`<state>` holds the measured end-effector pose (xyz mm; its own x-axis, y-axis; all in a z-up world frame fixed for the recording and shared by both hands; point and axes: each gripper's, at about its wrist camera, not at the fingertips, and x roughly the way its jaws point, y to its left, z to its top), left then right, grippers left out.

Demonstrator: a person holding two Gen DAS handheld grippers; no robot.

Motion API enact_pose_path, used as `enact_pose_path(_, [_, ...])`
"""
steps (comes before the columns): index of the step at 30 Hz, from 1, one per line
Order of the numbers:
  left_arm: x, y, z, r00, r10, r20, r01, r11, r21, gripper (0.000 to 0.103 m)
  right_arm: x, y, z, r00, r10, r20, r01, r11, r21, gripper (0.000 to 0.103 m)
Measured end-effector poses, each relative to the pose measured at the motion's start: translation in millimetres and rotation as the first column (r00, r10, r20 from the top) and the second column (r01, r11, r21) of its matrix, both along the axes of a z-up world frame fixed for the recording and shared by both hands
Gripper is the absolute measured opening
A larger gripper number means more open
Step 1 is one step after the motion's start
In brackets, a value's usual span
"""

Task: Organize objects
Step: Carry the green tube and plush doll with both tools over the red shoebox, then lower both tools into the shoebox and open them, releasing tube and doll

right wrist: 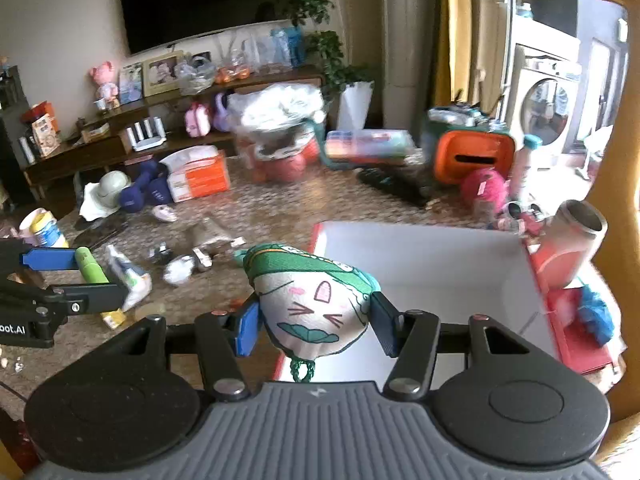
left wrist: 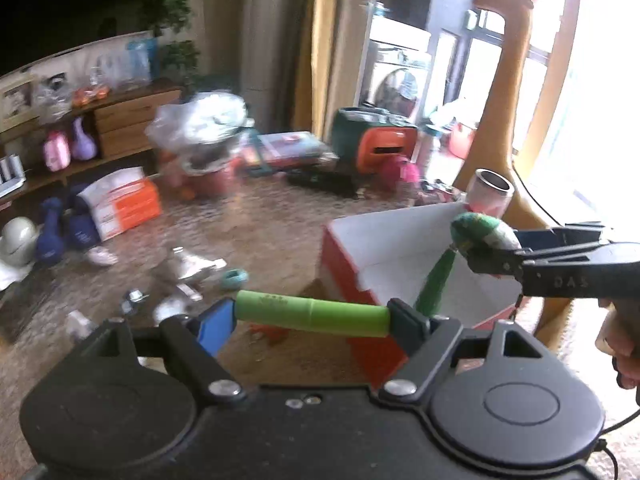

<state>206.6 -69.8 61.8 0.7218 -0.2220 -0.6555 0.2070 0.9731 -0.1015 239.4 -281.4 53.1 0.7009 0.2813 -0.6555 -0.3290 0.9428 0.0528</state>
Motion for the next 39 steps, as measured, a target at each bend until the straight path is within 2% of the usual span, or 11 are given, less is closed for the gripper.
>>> enact_pose_path(6, [28, -43, 1, 0.995, -0.094, -0.028, 0.094, 0.996, -0.008, 0.080, 16, -38, 10, 0.999, -0.051, 0.016, 0.052, 0.998, -0.027, 0.056])
enact_pose_path(9, [47, -60, -3, 0.994, -0.093, -0.054, 0.093, 0.996, -0.003, 0.080, 26, -55, 7, 0.997, -0.079, 0.014, 0.079, 0.996, -0.046, 0.056])
enact_pose_path(17, [96, -104, -19, 0.985, -0.106, -0.136, 0.107, 0.994, -0.003, 0.080, 57, -92, -19, 0.988, -0.147, -0.040, 0.143, 0.986, -0.083, 0.056])
enact_pose_path(22, [125, -134, -37, 0.984, -0.099, -0.145, 0.107, 0.993, 0.043, 0.080, 76, -103, -44, 0.984, -0.164, -0.071, 0.155, 0.980, -0.124, 0.056])
enact_pose_path(29, [163, -152, -66, 0.979, -0.072, -0.188, 0.084, 0.995, 0.055, 0.080, 101, -109, -77, 0.985, -0.148, -0.085, 0.133, 0.978, -0.162, 0.057])
enact_pose_path(33, [184, -161, -86, 0.965, -0.072, -0.252, 0.090, 0.994, 0.059, 0.080, 112, -105, -98, 0.986, -0.099, -0.134, 0.075, 0.982, -0.173, 0.057])
enact_pose_path(39, [203, -178, -115, 0.948, -0.077, -0.307, 0.114, 0.988, 0.103, 0.080, 119, -94, -127, 0.982, -0.028, -0.188, -0.022, 0.967, -0.255, 0.057])
